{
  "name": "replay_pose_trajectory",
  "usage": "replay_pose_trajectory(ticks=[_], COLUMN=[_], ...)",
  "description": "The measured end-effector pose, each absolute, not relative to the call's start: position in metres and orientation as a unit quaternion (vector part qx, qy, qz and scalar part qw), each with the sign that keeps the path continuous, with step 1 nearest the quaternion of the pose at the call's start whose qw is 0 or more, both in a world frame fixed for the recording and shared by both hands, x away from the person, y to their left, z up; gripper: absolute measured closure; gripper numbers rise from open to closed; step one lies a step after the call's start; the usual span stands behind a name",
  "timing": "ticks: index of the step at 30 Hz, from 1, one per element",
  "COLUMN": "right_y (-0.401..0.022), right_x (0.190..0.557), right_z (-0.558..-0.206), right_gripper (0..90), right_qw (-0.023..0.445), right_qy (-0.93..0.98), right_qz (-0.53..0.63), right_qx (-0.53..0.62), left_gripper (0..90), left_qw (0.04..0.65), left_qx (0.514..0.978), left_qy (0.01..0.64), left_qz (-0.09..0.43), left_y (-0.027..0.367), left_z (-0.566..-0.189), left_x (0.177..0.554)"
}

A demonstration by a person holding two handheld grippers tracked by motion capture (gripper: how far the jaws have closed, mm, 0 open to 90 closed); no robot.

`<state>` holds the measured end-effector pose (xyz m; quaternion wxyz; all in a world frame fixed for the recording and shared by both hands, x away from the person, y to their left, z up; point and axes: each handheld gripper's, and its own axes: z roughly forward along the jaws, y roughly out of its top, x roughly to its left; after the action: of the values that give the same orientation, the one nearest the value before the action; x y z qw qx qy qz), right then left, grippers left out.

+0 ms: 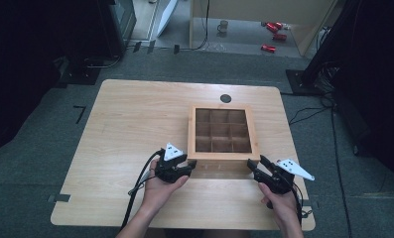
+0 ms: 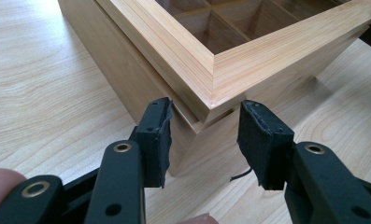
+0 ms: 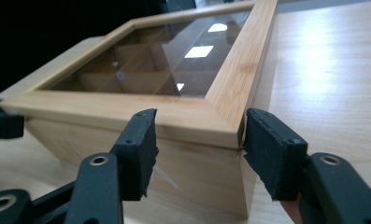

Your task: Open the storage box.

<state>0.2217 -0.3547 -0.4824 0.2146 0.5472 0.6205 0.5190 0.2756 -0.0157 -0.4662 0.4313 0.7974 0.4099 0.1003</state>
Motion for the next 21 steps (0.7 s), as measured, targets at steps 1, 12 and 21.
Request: replay_pose_trajectory(ticks=[1,12,21], right_y=[-0.355,-0.351,-0.347], right_x=[0.222,0.225,0.225], right_z=[-0.483,-0.492,-0.492], right_gripper=[42.1,43.9,45.5], right_qw=[0.212,0.223,0.241], right_qy=[0.624,0.640,0.639], right_qz=[0.518,0.492,0.487], right_qx=[0.545,0.547,0.544], left_gripper=[55.5,55.6,55.0], left_qw=[0.432,0.438,0.444], left_qx=[0.797,0.795,0.793], left_qy=[0.410,0.408,0.407], left_qz=[0.100,0.100,0.096], left_y=[-0.016,-0.016,-0.015], left_z=[-0.466,-0.464,-0.464], left_x=[0.276,0.276,0.276])
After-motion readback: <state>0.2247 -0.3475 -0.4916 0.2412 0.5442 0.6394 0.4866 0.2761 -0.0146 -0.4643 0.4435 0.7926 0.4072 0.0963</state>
